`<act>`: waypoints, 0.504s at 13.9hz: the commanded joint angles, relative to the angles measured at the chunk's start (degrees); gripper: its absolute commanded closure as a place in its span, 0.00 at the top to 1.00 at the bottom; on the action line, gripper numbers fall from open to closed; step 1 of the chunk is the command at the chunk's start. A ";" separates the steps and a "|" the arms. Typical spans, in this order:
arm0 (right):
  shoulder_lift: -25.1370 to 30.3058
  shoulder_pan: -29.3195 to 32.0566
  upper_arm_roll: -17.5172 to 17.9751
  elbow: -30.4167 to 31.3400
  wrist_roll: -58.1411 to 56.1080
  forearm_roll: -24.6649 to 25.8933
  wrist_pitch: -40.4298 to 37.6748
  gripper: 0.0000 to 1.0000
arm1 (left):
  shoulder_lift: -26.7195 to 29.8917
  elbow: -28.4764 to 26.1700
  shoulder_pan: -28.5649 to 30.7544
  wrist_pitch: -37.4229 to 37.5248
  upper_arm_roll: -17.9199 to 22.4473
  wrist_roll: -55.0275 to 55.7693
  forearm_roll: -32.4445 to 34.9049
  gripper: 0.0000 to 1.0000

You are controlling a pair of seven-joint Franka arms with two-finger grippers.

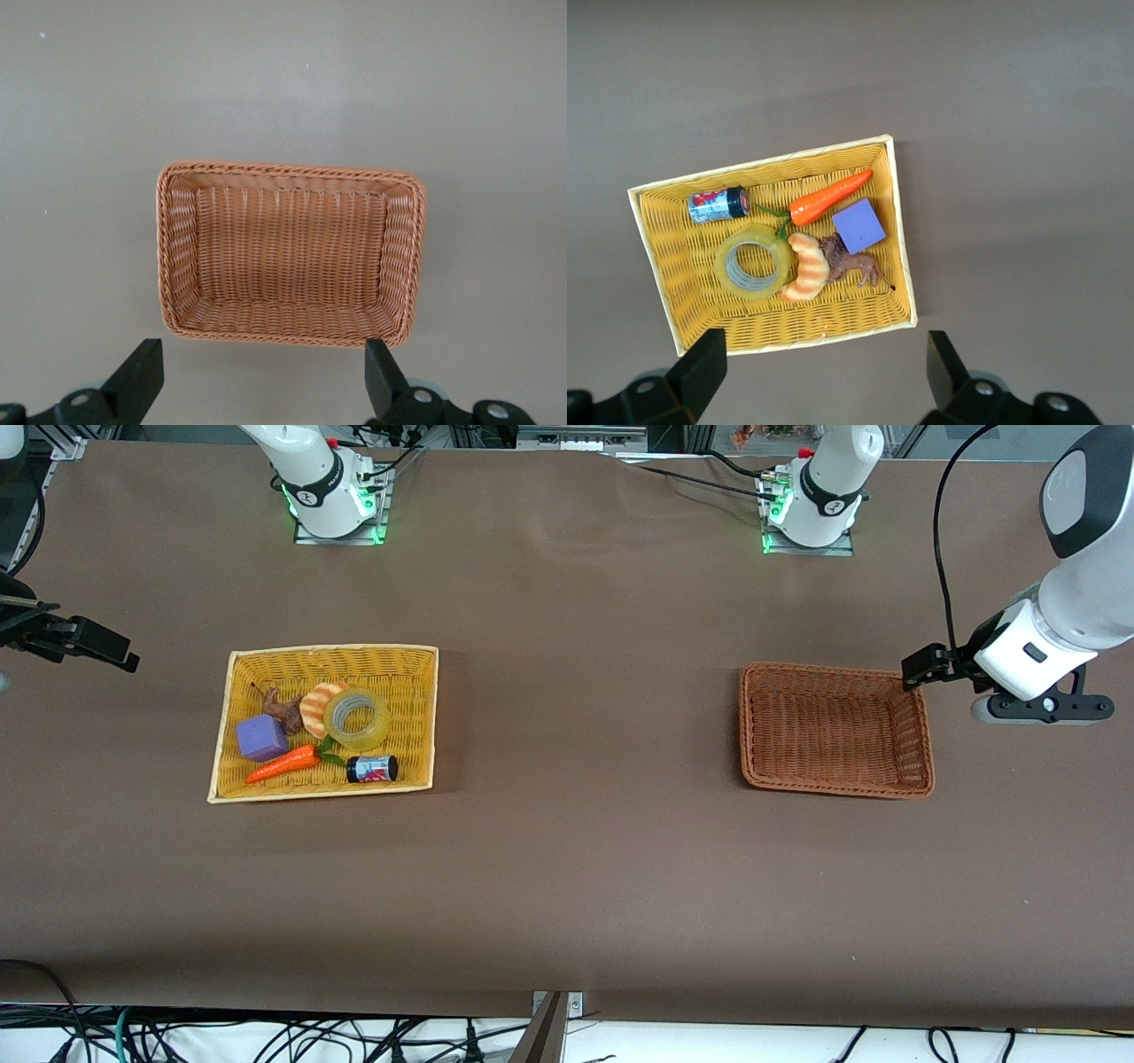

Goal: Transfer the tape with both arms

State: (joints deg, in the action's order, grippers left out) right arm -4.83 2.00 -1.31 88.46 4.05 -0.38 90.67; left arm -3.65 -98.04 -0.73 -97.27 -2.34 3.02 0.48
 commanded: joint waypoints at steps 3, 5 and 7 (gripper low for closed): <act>0.08 0.46 0.34 -0.39 -0.62 0.29 -0.40 1.00 | 0.57 3.12 -0.58 2.60 0.05 -1.00 1.37 1.00; 0.08 0.55 0.34 -0.39 -0.62 0.29 -0.40 1.00 | 0.57 3.12 -0.94 3.31 0.05 -0.74 1.37 1.00; 0.08 0.55 0.34 -0.39 -0.62 0.29 -0.40 1.00 | 0.57 3.03 -1.11 3.40 0.05 -0.74 1.37 1.00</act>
State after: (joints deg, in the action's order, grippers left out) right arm -4.83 2.00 -1.31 88.46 4.05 -0.38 90.67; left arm -3.08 -95.87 -1.19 -95.22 -2.42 2.98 0.48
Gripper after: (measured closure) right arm 0.000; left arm 0.000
